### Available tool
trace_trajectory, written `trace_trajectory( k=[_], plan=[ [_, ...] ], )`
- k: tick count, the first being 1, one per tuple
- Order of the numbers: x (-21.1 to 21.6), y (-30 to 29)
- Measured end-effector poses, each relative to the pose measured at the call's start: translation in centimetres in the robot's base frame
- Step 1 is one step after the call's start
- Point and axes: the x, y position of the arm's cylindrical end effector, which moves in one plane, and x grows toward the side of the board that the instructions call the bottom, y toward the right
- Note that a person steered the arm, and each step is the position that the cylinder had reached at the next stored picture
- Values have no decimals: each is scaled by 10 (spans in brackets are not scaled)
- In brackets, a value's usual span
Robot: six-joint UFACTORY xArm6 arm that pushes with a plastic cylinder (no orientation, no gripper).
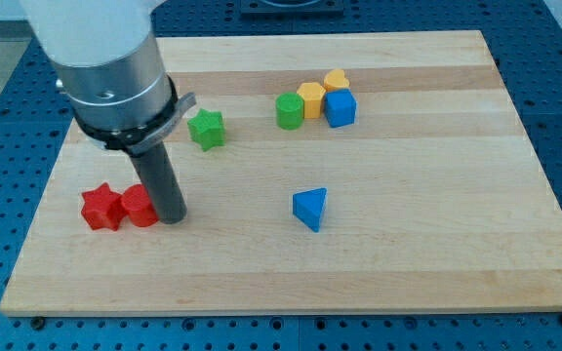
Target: Move the green star slightly to the down
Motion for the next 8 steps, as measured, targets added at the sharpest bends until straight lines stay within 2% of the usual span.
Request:
trace_trajectory(
  k=[1, 2, 3, 5, 6, 8],
  plan=[
    [0, -3],
    [-21, 32],
    [-63, 51],
    [-144, 51],
    [-153, 49],
    [-205, 44]
  ],
)
